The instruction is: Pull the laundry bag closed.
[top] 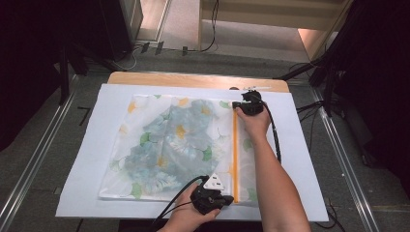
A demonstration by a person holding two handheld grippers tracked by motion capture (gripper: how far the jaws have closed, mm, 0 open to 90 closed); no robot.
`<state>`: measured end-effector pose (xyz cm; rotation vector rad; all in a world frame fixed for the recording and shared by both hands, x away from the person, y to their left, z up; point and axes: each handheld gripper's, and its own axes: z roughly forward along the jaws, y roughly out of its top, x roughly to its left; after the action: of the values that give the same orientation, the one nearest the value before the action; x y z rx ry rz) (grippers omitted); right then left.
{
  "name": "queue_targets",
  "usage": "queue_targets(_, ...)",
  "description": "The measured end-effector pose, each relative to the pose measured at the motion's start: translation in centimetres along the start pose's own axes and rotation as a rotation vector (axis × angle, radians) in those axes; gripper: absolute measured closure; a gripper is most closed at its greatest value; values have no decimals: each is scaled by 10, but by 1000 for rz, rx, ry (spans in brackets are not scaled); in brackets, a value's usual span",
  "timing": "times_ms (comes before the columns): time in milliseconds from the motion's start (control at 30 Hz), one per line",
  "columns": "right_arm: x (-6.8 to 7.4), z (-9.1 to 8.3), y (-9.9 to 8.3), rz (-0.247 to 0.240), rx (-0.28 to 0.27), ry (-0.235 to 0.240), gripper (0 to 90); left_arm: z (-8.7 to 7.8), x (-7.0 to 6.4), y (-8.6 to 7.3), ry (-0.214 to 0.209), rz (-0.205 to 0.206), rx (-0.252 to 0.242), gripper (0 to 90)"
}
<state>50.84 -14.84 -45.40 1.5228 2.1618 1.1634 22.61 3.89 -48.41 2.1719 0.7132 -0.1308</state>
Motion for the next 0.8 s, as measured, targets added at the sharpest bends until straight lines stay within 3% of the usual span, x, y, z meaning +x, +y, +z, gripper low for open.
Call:
queue_targets(133,-1,6,7,-7,13,-21,900,0,0,0,-1,-6,2,900)
queue_targets(367,-1,7,19,13,-14,-36,900,0,0,0,2,-2,-4,900)
queue_targets(500,-4,4,25,33,-22,-23,900,0,0,0,0,-7,0,900)
queue_targets(567,-2,5,24,18,-21,-29,900,0,0,0,-1,-9,-1,900)
queue_targets(667,-3,7,19,30,-22,7,900,0,0,0,0,-6,0,900)
queue_targets(800,-2,4,8,9,-38,43,703,0,2,0,-13,-22,2,900)
